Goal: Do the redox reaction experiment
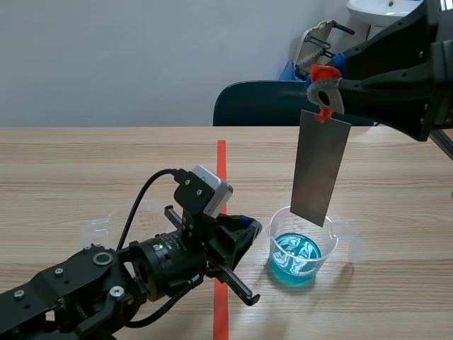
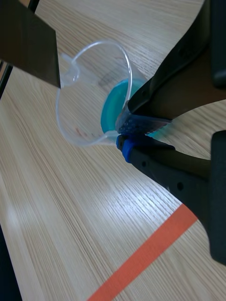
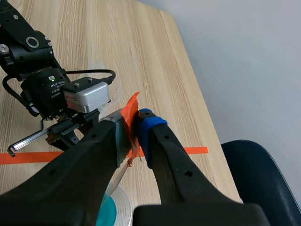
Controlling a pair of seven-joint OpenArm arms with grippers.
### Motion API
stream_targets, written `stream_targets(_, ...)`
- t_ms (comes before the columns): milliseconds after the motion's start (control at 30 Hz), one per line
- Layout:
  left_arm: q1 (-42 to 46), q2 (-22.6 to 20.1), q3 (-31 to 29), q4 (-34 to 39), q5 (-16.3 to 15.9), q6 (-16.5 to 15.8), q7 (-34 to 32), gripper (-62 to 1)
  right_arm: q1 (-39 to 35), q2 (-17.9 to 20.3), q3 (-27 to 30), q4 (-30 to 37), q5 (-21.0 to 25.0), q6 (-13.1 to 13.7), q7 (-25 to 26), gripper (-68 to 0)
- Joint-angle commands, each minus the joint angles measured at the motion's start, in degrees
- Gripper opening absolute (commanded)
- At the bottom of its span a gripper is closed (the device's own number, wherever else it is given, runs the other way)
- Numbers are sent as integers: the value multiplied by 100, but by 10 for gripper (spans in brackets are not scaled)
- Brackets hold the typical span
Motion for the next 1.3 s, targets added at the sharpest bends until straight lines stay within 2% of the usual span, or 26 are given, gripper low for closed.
stream_targets(0, -33, 94, 0, 157, -37, 7, -107, -569, 83, -2, 81, 72, 79, -22, 109, -667)
stream_targets(400, -157, 251, 66, 157, -83, 31, -96, -571, 83, -2, 81, 72, 79, -22, 109, -667)
stream_targets(733, -103, 173, 66, 181, -81, 28, -109, -571, 83, -2, 81, 72, 79, -22, 111, -667)
stream_targets(967, 372, -533, 39, 885, -103, 44, -170, -571, 83, -2, 81, 72, 79, -22, 114, -667)
stream_targets(1267, 1458, -1567, -284, 2116, -125, 63, -317, -570, 83, -2, 81, 72, 79, -22, 114, -667)
